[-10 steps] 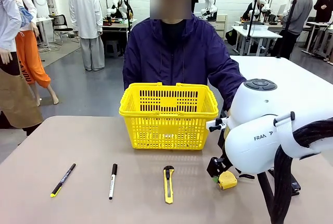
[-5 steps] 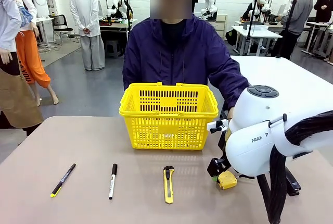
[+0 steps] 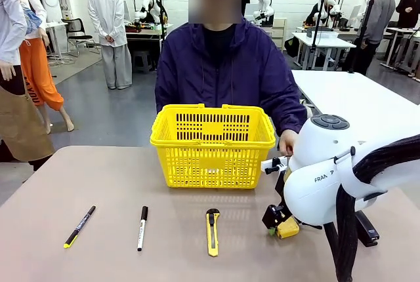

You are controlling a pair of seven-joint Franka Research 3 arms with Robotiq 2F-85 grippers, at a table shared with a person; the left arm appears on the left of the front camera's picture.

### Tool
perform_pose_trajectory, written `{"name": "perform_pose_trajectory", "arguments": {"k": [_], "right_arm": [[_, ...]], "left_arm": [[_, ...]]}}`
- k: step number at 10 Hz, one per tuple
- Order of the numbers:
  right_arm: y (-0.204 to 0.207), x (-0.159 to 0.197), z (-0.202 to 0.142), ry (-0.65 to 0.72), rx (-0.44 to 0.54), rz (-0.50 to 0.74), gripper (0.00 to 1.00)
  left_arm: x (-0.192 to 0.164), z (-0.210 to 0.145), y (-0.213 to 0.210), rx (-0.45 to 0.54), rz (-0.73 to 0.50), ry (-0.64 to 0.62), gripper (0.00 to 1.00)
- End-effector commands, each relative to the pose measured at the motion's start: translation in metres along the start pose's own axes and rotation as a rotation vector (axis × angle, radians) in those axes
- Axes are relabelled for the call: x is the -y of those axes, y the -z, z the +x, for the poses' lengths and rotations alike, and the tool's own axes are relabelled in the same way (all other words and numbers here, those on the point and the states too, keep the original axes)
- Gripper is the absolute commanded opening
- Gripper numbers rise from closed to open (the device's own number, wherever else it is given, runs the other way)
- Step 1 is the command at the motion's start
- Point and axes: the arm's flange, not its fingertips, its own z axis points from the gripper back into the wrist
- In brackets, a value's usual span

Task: Place the items the person wants into the basket.
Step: Pick up the item the person points to and place it in the Market Basket.

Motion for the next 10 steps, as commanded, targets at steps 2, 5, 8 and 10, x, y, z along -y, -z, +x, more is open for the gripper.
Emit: {"name": "perform_pose_trajectory", "arguments": {"k": [2,5,8,10], "right_arm": [[-0.003,-0.001,0.003,-0.019,0.003,0.028,0.41],[-0.012,-0.001,0.001,-0.009,0.019,0.019,0.00],[-0.086,-0.018,0.000,0.044,0.043,0.002,0.13],[-0.171,-0.029,0.017,0.035,0.001,-0.007,0.13]], "left_arm": [[0.000,-0.001,-0.002,0.014,-0.013,0.019,1.00],[0.000,-0.001,-0.002,0.014,-0.013,0.019,1.00],[0.000,-0.001,-0.002,0.014,-0.013,0.019,1.00],[0.000,-0.001,-0.002,0.014,-0.013,0.019,1.00]]}}
